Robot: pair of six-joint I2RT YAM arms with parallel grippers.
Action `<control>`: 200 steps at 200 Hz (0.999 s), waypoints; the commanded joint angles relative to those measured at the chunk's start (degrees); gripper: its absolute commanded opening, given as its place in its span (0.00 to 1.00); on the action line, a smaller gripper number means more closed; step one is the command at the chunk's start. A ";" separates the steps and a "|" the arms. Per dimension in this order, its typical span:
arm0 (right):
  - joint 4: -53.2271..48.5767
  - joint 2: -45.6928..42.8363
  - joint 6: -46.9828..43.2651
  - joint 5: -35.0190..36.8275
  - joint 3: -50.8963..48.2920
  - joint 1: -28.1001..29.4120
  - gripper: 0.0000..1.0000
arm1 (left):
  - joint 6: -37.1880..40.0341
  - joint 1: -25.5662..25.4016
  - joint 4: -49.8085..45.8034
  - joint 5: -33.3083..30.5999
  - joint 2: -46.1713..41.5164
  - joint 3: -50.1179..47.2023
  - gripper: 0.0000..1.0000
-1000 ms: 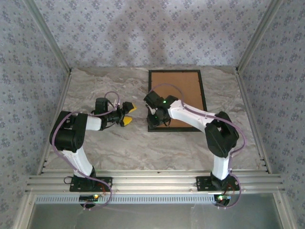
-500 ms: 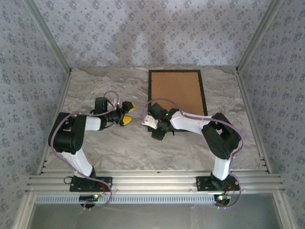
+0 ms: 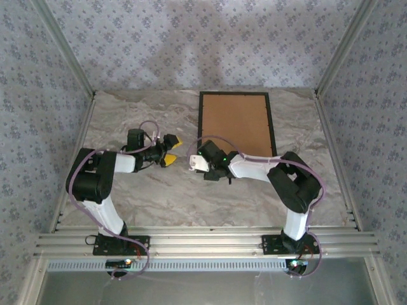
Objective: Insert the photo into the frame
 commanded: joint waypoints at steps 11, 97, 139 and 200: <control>3.74 1.82 -3.43 3.60 0.37 -1.32 0.78 | -0.51 -0.20 1.47 1.16 0.97 1.19 0.98; -9.10 9.62 -1.78 -1.38 4.84 -0.58 0.66 | -1.44 -0.20 1.74 1.82 1.53 1.90 0.98; -6.45 8.97 -2.12 -0.54 3.97 -0.62 0.15 | -1.67 -0.21 1.58 1.71 1.00 1.59 0.99; -12.21 4.01 2.10 -2.02 11.47 -0.11 0.00 | -3.99 -1.99 4.64 1.58 0.90 0.46 0.99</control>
